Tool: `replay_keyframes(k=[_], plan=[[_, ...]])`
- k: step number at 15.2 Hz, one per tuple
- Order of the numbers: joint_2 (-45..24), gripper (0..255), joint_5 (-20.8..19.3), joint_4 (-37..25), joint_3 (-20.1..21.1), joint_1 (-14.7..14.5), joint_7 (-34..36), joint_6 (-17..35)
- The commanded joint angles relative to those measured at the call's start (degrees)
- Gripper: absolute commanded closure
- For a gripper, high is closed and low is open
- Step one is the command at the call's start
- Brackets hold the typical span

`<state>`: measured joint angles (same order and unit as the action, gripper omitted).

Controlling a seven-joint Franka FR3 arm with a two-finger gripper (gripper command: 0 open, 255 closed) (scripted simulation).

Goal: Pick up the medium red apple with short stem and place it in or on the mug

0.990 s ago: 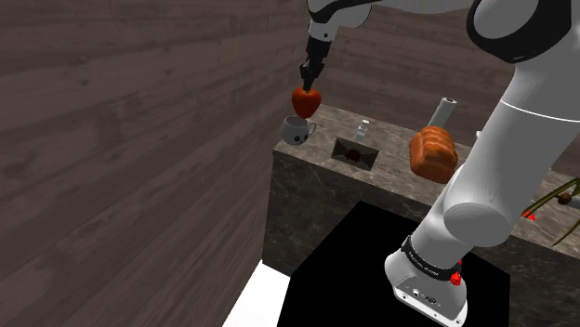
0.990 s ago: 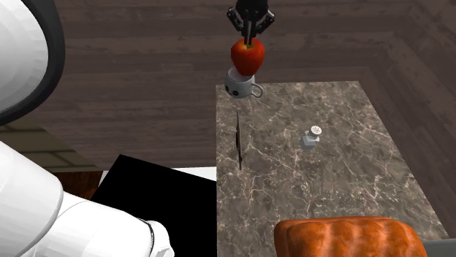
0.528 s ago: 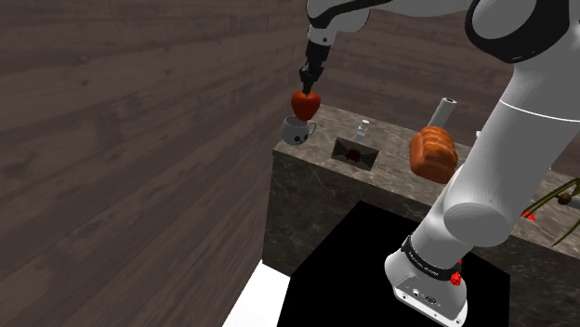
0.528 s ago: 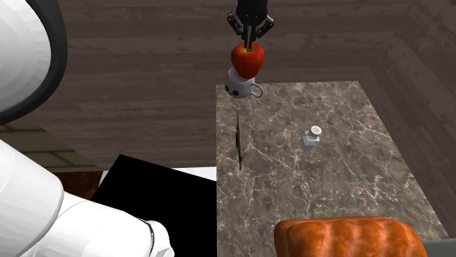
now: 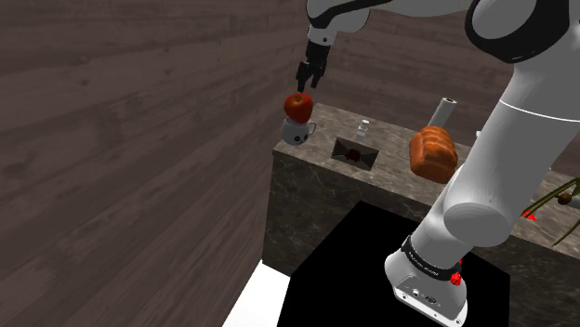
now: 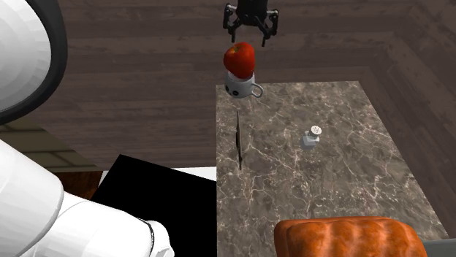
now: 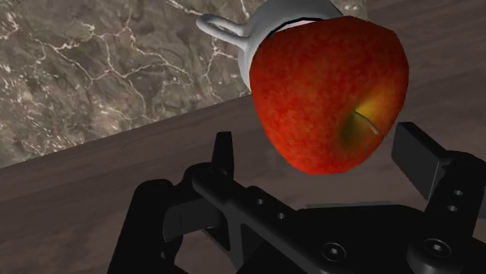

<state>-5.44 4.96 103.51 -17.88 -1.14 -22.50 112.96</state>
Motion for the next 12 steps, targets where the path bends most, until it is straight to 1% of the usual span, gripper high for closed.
replay_keyframes(k=[1, 4, 12], plan=[[0.44, 0, -0.20, -1.39, -0.04, 0.02, 0.13, -1.80], [1.25, 0, -0.57, -5.76, -0.16, 0.10, 0.40, -6.93], [1.25, 0, -0.57, -5.76, -0.17, 0.10, 0.40, -6.93]])
